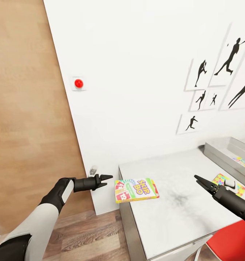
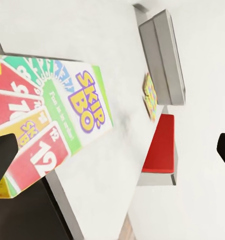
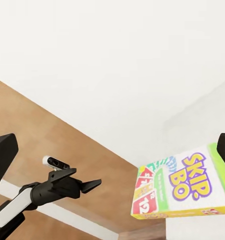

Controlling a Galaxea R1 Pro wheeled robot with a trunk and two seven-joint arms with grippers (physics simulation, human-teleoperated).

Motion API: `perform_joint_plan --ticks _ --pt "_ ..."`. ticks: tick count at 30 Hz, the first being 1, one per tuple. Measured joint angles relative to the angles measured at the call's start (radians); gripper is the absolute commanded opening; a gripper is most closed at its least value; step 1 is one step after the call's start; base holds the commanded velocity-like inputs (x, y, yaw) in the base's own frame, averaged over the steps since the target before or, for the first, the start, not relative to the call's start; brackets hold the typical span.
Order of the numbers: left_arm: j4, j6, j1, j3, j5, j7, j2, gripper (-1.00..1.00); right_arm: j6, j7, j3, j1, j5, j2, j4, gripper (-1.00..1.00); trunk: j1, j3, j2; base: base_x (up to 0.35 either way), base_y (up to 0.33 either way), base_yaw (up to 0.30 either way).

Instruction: Put all the toys in the child's room - the three board games (two on the bed and one on the table), the two jigsaw puzzles on the table, and the tennis ball on the table - inside the toy box on the table in the child's room.

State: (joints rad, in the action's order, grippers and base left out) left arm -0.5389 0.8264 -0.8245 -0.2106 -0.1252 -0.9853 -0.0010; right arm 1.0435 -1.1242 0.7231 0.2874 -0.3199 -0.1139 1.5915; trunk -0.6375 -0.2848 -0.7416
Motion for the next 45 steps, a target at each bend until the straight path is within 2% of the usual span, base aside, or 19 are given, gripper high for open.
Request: perform_joint_plan --ticks 18,27,36,45 --pt "0.049 -0.005 0.000 -0.001 -0.004 -0.006 0.003 1.00 0.000 0.000 0.000 0.000 0.000 -0.001 0.000 1.00 -0.069 -0.057 -0.126 0.000 0.000 0.000" --pt "0.051 -0.006 0.000 -0.003 -0.021 -0.010 0.002 1.00 0.000 0.000 0.000 0.000 0.003 0.000 0.000 1.00 -0.104 -0.085 -0.189 0.000 0.000 0.000" --pt "0.050 -0.009 0.001 -0.053 -0.021 -0.009 0.001 1.00 0.000 0.000 0.000 0.000 0.008 0.005 0.000 1.00 -0.138 -0.113 -0.252 0.000 0.000 0.000" --pt "0.049 -0.009 0.001 -0.062 -0.021 -0.003 0.000 1.00 0.000 0.000 0.000 0.000 0.012 0.007 -0.001 1.00 -0.173 -0.141 -0.315 0.000 0.000 0.000"
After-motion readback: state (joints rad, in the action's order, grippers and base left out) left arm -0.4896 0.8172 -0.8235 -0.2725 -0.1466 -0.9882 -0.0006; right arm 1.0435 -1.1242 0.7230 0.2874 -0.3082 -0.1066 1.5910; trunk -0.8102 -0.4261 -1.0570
